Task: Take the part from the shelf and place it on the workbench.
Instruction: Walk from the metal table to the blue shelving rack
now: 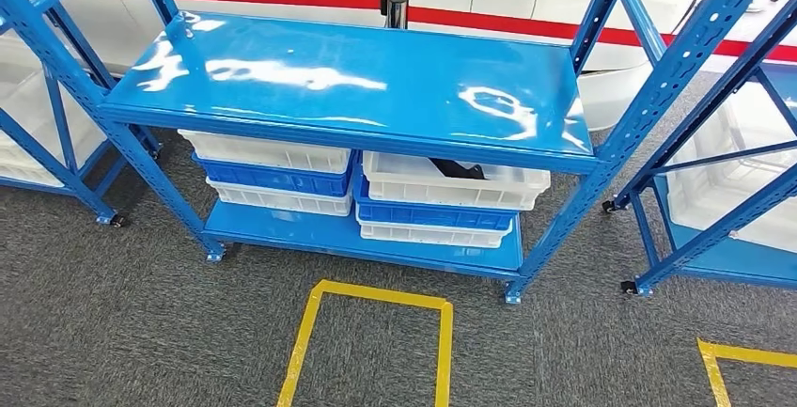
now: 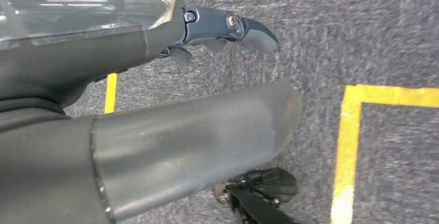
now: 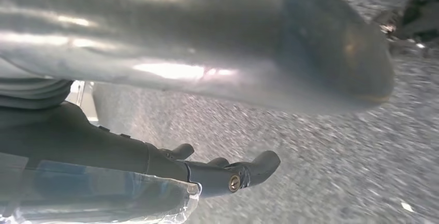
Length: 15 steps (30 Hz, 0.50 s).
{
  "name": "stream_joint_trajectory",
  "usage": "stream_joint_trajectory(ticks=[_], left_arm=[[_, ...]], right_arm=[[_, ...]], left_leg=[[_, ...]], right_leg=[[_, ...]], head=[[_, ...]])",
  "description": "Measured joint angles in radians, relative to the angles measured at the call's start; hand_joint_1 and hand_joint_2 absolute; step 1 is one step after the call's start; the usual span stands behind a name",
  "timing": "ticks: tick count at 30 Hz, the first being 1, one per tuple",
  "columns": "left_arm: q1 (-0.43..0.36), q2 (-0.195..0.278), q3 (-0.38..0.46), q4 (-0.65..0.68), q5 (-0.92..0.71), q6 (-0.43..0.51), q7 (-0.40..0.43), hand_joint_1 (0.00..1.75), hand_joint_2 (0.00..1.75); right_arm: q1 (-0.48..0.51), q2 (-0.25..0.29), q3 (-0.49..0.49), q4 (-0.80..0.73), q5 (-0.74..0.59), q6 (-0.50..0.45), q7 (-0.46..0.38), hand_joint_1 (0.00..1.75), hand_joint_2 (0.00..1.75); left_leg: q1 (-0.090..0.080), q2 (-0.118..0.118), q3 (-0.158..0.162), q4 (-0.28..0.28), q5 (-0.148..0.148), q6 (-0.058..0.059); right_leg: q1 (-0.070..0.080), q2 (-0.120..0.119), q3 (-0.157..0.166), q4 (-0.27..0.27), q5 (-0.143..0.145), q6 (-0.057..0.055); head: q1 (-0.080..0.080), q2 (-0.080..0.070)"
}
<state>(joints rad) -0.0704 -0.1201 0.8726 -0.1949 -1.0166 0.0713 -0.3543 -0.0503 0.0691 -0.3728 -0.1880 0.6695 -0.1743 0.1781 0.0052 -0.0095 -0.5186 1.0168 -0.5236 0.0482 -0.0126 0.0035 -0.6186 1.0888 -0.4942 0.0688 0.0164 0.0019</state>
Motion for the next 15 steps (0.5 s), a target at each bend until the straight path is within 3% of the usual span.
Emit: stream_joint_trajectory(ticks=[2,3,6,8,10,11,12,13,15], left_arm=[[-0.001,-0.001,0.0,0.0,0.001,0.0,0.002,0.0,0.0],[-0.001,-0.001,0.0,0.0,0.001,0.0,0.003,0.0,0.0],[-0.003,-0.001,0.0,-0.001,0.003,0.0,0.004,0.0,0.0],[-0.003,-0.002,0.0,-0.001,0.003,0.0,0.005,0.0,0.0],[-0.002,-0.004,0.001,-0.001,0.004,0.0,0.005,0.0,0.0],[-0.001,-0.004,0.001,-0.001,0.004,0.0,0.006,0.0,0.0],[0.0,-0.004,0.001,-0.001,0.005,0.0,0.006,0.0,0.0],[0.0,-0.004,0.001,-0.001,0.005,0.0,0.006,0.0,0.0],[0.0,-0.003,0.002,-0.001,0.006,0.0,0.007,0.0,0.0]], right_arm=[[-0.003,-0.001,0.0,0.0,0.006,0.001,-0.001,0.0,0.0],[-0.004,-0.001,0.0,0.0,0.008,0.001,-0.001,0.0,0.0],[-0.004,-0.003,0.0,0.0,0.013,0.004,-0.002,0.0,0.0],[-0.003,-0.005,0.0,0.0,0.016,0.007,-0.003,0.0,0.0],[-0.004,-0.007,0.0,0.0,0.019,0.009,-0.005,0.0,0.0],[-0.004,-0.007,0.0,0.0,0.02,0.01,-0.007,0.0,0.0],[-0.004,-0.008,0.0,0.0,0.021,0.01,-0.009,0.0,0.0],[-0.002,-0.008,0.0,0.0,0.021,0.01,-0.01,0.0,0.0],[0.0,-0.008,0.0,0.0,0.021,0.011,-0.011,0.0,0.0]], left_leg=[[-0.002,0.0,0.009,-0.001,-0.016,-0.011],[-0.002,0.001,0.013,-0.003,-0.021,-0.017],[0.003,0.003,0.019,0.01,-0.039,-0.033],[0.006,0.004,-0.027,0.105,-0.083,-0.042],[0.01,0.005,-0.115,0.239,-0.127,-0.05],[0.011,0.005,-0.149,0.276,-0.126,-0.053],[0.012,0.005,-0.165,0.274,-0.101,-0.054],[0.014,0.006,-0.16,0.234,-0.056,-0.053],[0.014,0.007,-0.118,0.103,0.034,-0.048]], right_leg=[[0.006,-0.003,0.029,-0.065,0.027,-0.02],[0.01,-0.002,0.033,-0.066,0.025,-0.032],[0.0,0.001,0.054,-0.078,0.021,-0.059],[-0.006,0.0,0.071,-0.085,0.015,-0.073],[-0.005,0.0,0.083,-0.086,0.003,-0.081],[-0.005,0.001,0.089,-0.085,-0.003,-0.081],[-0.005,0.002,0.098,-0.085,-0.011,-0.08],[-0.005,0.003,0.109,-0.085,-0.019,-0.077],[-0.003,0.005,0.128,-0.085,-0.037,-0.068]], head=[[-0.001,0.0],[-0.001,0.0],[-0.003,0.0],[-0.005,0.0],[-0.007,0.0],[-0.007,0.0],[-0.007,0.0],[-0.007,0.0],[-0.007,0.0]])
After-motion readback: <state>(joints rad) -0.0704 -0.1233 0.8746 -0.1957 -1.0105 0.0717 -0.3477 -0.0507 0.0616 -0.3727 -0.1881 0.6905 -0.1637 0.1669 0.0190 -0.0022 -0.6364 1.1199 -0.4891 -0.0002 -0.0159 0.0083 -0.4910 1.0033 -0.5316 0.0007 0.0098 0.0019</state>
